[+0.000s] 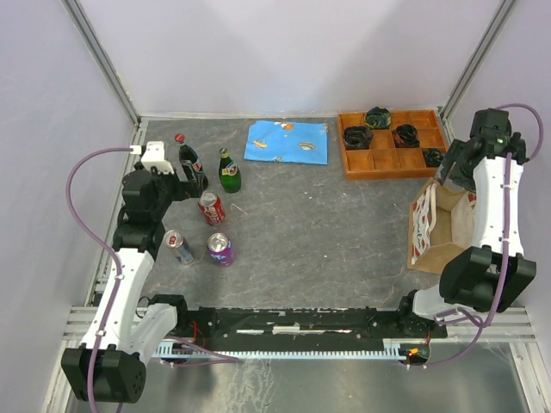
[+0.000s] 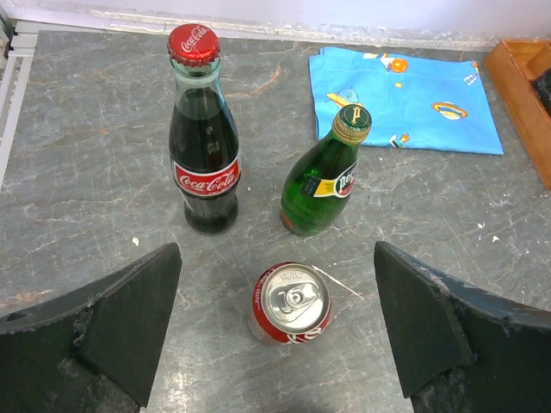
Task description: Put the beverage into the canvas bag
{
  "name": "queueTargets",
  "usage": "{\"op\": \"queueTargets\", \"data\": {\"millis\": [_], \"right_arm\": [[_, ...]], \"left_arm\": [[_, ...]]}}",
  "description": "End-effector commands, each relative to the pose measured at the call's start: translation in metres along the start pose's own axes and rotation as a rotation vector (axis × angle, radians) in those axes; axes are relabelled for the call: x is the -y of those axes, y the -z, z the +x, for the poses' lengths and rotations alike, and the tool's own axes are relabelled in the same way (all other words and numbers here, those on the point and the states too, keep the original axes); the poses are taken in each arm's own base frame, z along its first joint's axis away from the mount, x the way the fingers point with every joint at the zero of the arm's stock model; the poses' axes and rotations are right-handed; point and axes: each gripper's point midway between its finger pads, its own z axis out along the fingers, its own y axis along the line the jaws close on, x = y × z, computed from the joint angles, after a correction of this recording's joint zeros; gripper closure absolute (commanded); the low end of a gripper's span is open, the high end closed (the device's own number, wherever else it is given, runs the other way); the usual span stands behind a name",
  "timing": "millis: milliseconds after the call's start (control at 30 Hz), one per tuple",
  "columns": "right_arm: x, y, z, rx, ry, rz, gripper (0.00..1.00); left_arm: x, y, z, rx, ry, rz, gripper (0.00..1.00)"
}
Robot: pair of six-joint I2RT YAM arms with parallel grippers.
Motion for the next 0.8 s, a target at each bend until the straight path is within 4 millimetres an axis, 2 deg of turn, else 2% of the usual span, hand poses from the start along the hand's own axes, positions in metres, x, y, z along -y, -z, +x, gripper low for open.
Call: {"op": "queueTargets", "data": {"millis": [0,300,467,767], "right_arm": [[-0.012,-0.003,0.007,-0.039,-0.044,-0.104,0.10],[-0.050,-0.016,0.012,-0.065,-0.091,-0.289,0.13],[-0.050,-0.030,0.021,-0.103,-0.067,-0.276,0.14],[-0.049,-0.064,0.049,-0.176,-0.058,-0.235,0.19]], "left_arm": [[0.001,0.003,-0.011,0.050,-0.006,0.012,0.02],[0.000,0.005,0.004,0.033,0.014,0.008,0.02],[0.000,0.002,0.007,0.032,0.021,0.009,0.02],[0.002,-0.010,0.006,0.028,0.041,0.022,0.02]]}}
